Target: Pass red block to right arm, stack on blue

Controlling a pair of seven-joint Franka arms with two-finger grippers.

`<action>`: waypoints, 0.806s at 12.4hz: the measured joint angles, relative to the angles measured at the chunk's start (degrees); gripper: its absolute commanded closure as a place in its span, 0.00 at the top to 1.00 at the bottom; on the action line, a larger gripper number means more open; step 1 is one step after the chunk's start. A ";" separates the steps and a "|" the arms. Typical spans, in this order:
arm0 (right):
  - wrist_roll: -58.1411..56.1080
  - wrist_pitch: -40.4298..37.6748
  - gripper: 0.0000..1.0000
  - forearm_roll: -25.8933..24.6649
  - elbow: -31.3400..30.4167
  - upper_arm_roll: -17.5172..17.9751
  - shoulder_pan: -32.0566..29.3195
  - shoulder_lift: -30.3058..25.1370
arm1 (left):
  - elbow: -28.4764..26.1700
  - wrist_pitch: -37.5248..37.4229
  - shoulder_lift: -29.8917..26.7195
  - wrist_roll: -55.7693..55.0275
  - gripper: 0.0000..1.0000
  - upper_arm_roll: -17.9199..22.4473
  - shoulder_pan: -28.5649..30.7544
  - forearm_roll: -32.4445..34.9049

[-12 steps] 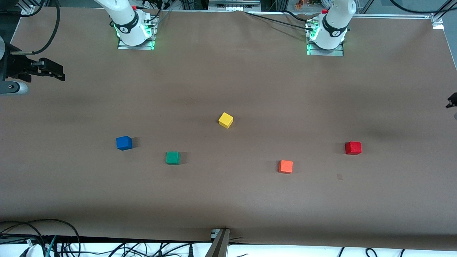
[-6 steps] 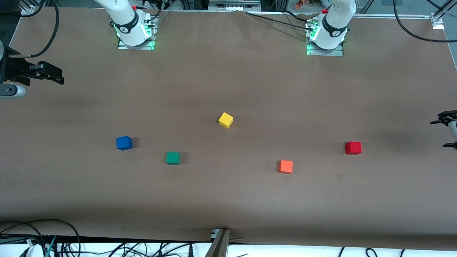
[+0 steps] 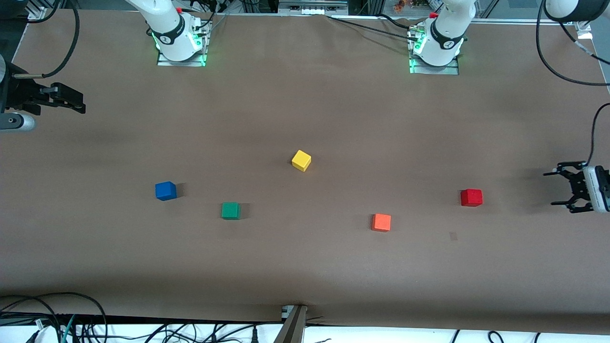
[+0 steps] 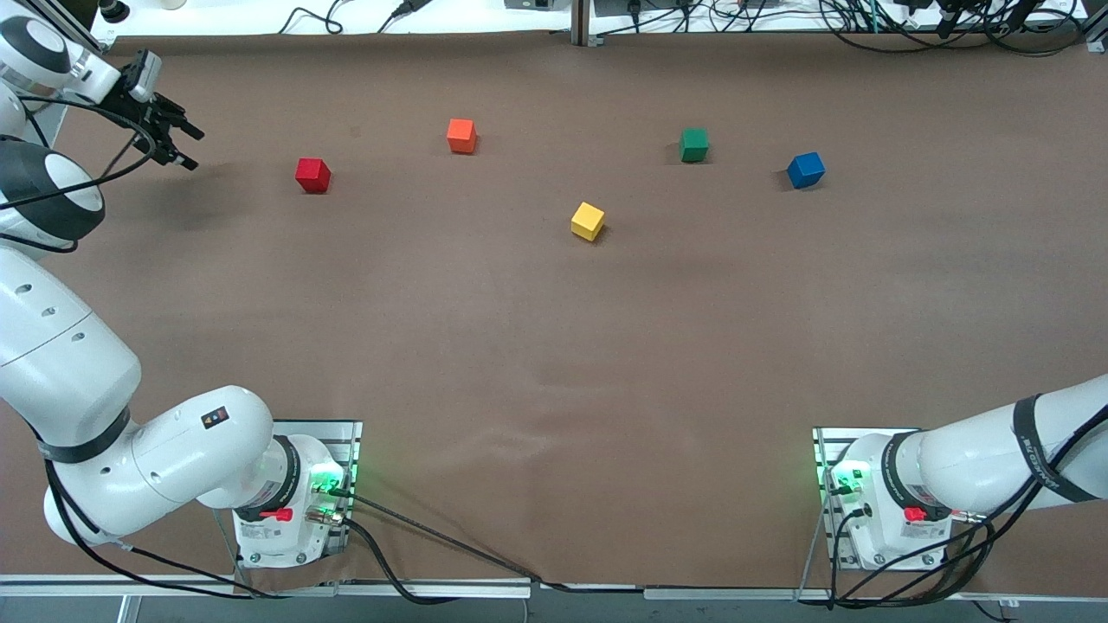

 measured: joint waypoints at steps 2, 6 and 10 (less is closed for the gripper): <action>0.00 0.01 1.00 0.00 0.00 0.00 0.01 0.01 | 0.11 -1.56 2.98 5.99 1.00 -0.01 1.40 -7.44; 0.00 0.11 1.00 0.00 0.00 0.03 0.02 0.01 | 0.41 -4.86 9.28 16.98 1.00 -0.29 2.14 -17.83; 0.00 0.14 1.00 0.00 0.00 0.03 0.02 0.01 | 0.63 -7.03 11.84 21.19 1.00 -1.11 2.00 -22.13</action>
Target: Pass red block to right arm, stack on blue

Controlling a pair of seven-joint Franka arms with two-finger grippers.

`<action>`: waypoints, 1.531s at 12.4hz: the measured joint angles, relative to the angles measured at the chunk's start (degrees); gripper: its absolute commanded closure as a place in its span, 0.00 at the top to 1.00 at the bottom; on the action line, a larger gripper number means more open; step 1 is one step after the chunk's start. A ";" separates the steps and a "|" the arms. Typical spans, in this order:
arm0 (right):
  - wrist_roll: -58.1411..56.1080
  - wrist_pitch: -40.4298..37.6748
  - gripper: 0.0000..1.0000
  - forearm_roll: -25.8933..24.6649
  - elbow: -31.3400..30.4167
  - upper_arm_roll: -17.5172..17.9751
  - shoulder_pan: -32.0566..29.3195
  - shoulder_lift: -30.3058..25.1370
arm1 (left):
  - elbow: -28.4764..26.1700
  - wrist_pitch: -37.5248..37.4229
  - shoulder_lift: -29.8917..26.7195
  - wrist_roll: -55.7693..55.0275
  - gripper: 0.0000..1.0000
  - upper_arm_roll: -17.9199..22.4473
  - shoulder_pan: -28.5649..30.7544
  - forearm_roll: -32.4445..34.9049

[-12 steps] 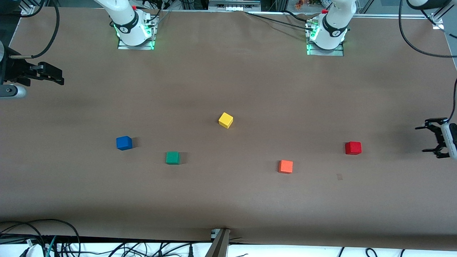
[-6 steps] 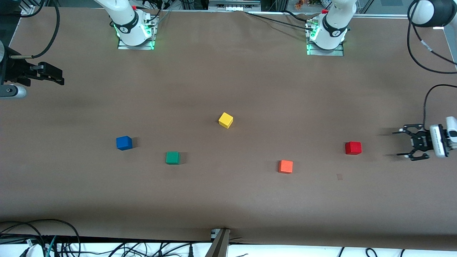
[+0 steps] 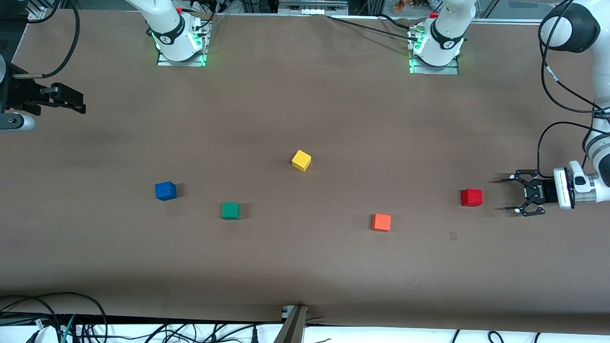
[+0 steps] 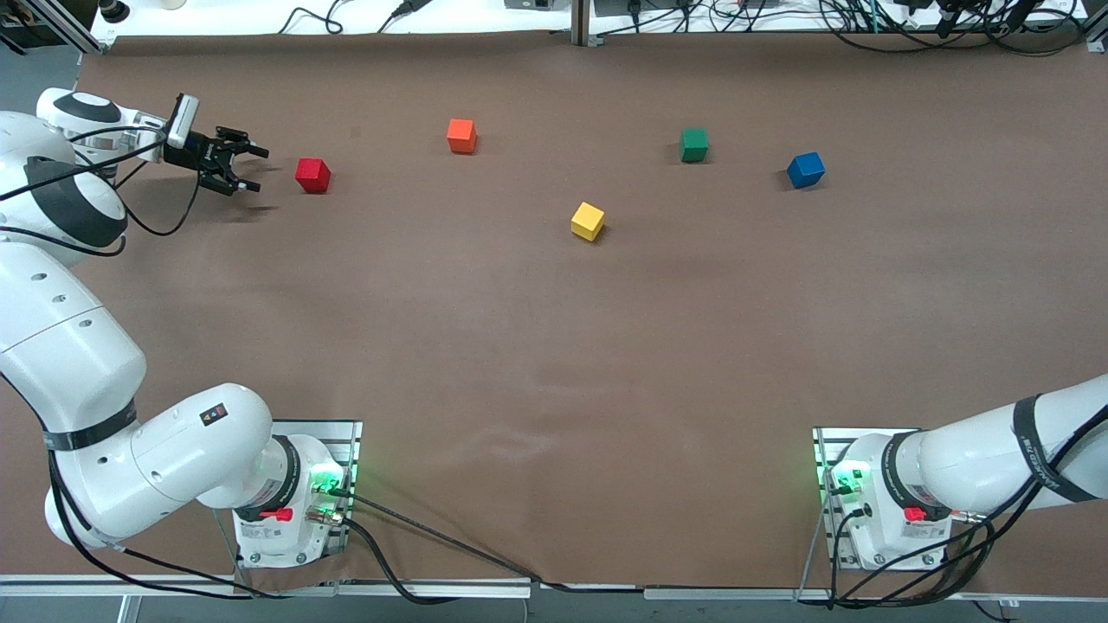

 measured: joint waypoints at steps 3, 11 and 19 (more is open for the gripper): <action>0.00 0.00 1.00 0.00 0.00 0.00 0.00 0.00 | 0.09 -1.12 1.62 3.36 1.00 -0.50 -0.15 -2.84; 0.00 -0.03 1.00 0.00 0.00 0.00 -0.01 0.00 | 0.28 -2.16 5.16 9.54 1.00 -3.02 -0.79 -5.27; 0.00 -0.03 1.00 0.04 0.00 0.00 -0.01 0.00 | 0.53 -2.17 6.40 11.10 0.57 -3.02 -1.96 -6.46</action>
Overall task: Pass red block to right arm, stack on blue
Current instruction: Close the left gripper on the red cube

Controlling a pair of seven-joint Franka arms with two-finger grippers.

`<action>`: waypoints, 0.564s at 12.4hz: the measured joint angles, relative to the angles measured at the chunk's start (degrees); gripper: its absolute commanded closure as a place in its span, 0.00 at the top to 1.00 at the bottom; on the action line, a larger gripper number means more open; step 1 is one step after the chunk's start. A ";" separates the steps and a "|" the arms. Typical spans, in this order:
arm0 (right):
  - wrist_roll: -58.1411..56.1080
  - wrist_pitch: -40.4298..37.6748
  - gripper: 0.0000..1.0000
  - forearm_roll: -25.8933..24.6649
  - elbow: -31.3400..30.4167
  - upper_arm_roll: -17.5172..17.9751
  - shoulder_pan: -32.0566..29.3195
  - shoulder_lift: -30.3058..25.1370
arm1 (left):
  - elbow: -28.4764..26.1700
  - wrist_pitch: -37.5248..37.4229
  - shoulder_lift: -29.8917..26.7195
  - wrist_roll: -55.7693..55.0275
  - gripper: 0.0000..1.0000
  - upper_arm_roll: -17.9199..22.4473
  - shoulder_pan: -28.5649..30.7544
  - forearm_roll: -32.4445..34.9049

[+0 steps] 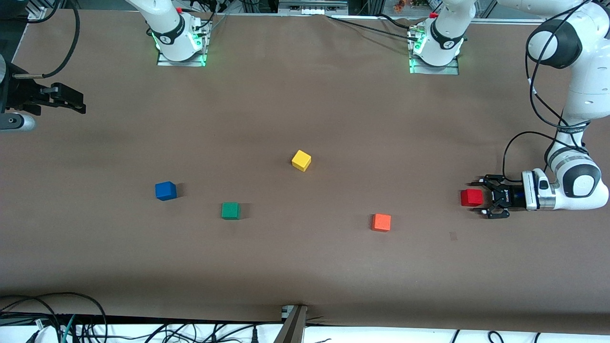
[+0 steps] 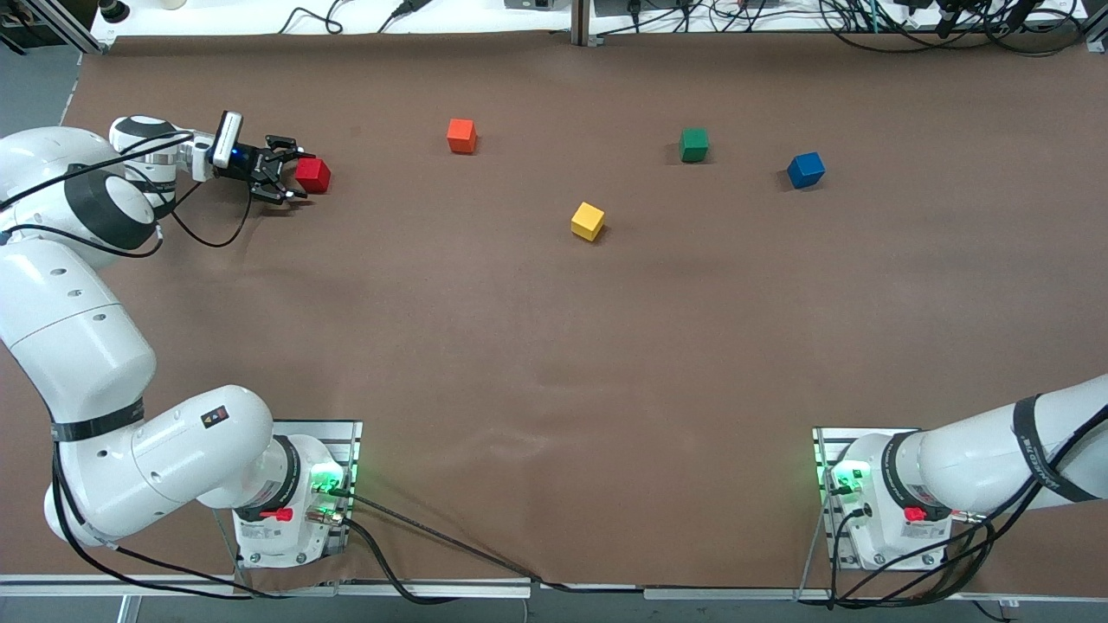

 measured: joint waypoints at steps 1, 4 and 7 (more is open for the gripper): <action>0.00 0.00 1.00 0.00 0.00 0.00 0.00 0.00 | 0.04 0.00 0.00 0.07 0.45 0.00 0.00 0.00; 0.00 0.00 1.00 0.03 0.00 0.00 0.00 0.00 | 0.04 -0.05 0.15 0.22 0.07 0.04 0.03 -0.09; 0.00 0.00 1.00 0.11 0.00 0.00 0.00 0.00 | 0.04 -0.03 0.22 0.41 0.00 0.05 0.02 -0.72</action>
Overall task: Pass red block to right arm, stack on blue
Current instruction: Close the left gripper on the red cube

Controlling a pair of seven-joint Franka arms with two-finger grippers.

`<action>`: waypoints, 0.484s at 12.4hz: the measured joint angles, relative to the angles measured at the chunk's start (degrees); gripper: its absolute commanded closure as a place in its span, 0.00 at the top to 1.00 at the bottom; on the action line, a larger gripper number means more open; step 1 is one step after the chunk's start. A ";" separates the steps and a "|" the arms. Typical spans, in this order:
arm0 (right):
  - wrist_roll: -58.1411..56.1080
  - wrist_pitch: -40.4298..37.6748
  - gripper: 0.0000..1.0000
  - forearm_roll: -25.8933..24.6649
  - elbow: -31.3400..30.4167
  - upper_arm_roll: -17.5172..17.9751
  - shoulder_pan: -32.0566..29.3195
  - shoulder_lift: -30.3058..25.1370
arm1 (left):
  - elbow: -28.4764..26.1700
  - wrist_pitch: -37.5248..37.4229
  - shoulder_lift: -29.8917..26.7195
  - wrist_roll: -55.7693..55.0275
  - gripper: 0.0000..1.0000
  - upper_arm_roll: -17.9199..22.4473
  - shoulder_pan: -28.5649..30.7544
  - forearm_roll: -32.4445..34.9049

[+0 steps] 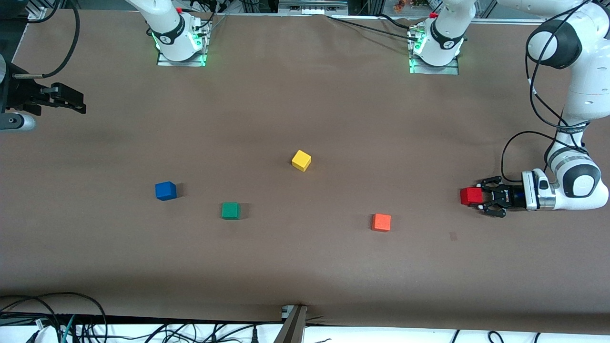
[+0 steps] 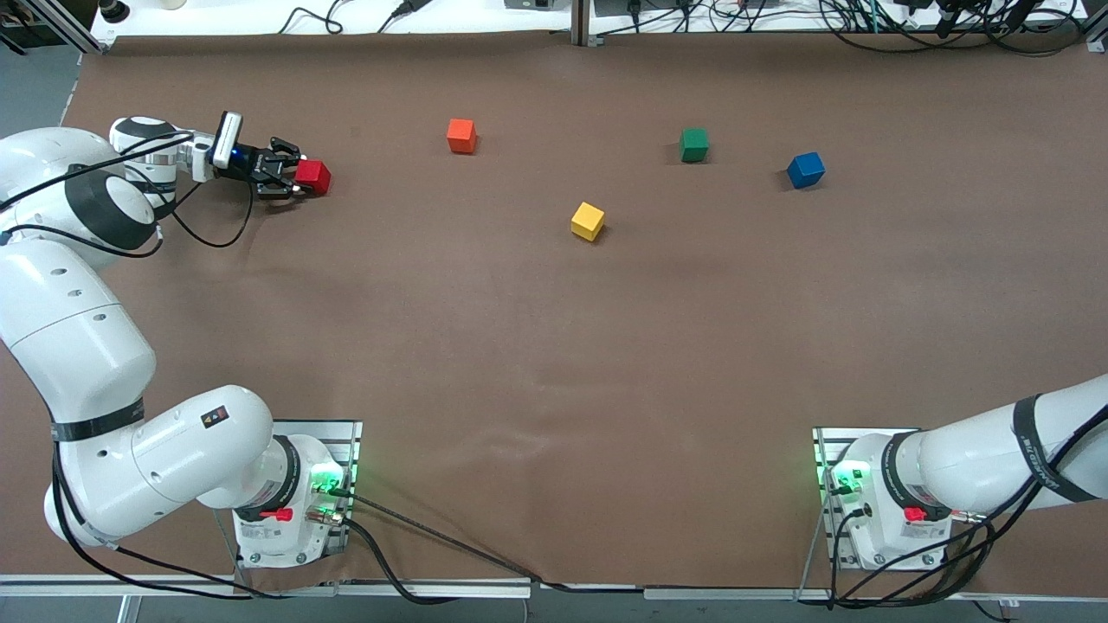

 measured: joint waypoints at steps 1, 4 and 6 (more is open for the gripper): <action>0.00 0.00 1.00 0.00 0.00 0.00 0.00 0.00 | 0.00 0.00 0.05 0.08 0.00 0.00 -0.03 -1.11; 0.00 0.00 1.00 0.01 0.00 0.00 0.00 0.00 | 0.03 -1.82 0.06 0.28 0.00 -0.21 -1.55 -5.87; 0.00 0.00 1.00 0.01 0.00 0.00 0.00 0.00 | 0.02 -5.67 0.06 0.03 0.00 -1.00 -4.24 -10.15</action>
